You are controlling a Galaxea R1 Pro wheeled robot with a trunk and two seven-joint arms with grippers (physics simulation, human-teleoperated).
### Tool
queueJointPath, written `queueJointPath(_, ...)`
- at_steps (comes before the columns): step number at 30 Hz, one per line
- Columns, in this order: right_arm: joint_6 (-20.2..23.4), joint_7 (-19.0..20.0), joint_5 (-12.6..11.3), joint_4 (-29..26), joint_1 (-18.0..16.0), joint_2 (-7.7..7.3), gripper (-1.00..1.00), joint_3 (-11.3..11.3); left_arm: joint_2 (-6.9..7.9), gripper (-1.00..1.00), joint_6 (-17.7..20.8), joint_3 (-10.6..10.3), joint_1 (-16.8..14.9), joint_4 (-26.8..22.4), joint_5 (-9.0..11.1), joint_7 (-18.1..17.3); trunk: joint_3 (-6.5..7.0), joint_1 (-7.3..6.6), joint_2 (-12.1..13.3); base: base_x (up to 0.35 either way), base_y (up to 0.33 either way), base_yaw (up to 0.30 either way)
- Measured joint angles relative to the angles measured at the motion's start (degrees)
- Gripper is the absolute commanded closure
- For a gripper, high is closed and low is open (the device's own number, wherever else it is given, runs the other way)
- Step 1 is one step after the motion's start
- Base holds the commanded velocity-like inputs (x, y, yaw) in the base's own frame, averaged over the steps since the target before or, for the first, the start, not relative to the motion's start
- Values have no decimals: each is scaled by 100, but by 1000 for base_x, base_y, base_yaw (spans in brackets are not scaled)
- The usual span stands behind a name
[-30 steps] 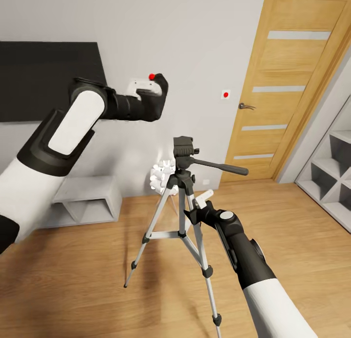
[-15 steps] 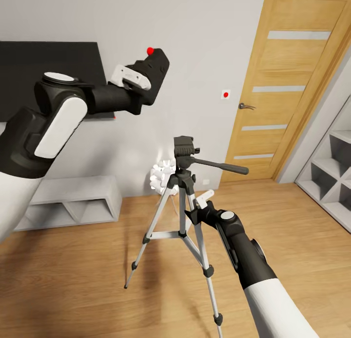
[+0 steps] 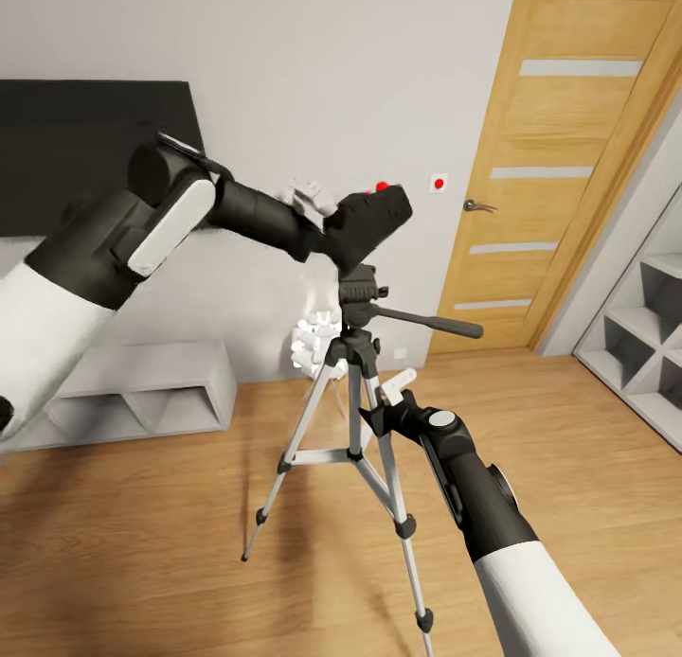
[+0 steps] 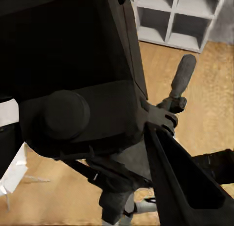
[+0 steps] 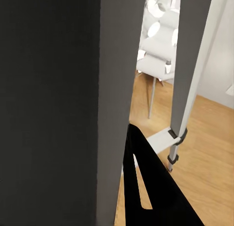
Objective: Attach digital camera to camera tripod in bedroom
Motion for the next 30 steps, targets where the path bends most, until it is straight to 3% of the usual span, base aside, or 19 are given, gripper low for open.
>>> queueJointPath(1, 4, 6, 5, 2, 1, 0, 100, 0, -116, 100, -64, 58, -344, 645, -152, -101, 1, -4, -7, 0, 0, 0)
queueJointPath(2, -7, -3, 3, -1, -1, 0, 100, -1, -151, 100, -97, 56, -306, 751, -265, -134, 0, -1, -2, 0, 0, 0)
queueJointPath(3, -7, 0, 10, 0, 0, 0, 100, -1, -197, 100, -91, 60, -349, 831, -166, -149, 0, -2, -4, 0, 0, 0)
queueJointPath(5, -6, 1, 6, 0, 0, 0, 100, -1, -237, 100, -137, 61, -392, 902, -195, -164, 0, -2, -4, 0, 0, 0)
queueJointPath(16, 3, 3, 0, 1, 1, 0, 100, -8, -283, 100, -238, 114, -479, 864, -194, -189, 0, -2, -4, 0, 0, 0)
queueJointPath(20, 8, 4, 0, 1, 1, 0, 100, -9, -257, 100, -185, 133, -573, 549, -133, -223, 0, -2, -4, 0, 0, 0)
queueJointPath(24, 45, -7, -20, 0, 1, 1, 100, -8, -91, 100, 10, 145, -598, -133, -75, -278, 0, -2, -5, 0, 0, 0)
queueJointPath(27, 63, -10, -23, 0, 1, 1, 100, -7, 176, 100, 87, 151, -602, -601, -3, -397, 0, -2, -5, 0, 0, 0)
queueJointPath(29, 75, -11, -22, 0, 1, 1, 100, -7, 531, 100, 117, 145, -604, -953, 164, -527, 0, -3, -5, 0, 0, 0)
queueJointPath(30, 84, -8, -50, -1, 1, 2, 100, -6, 622, 100, 116, 140, -604, -1014, 172, -549, 0, -2, -5, 0, 0, 0)
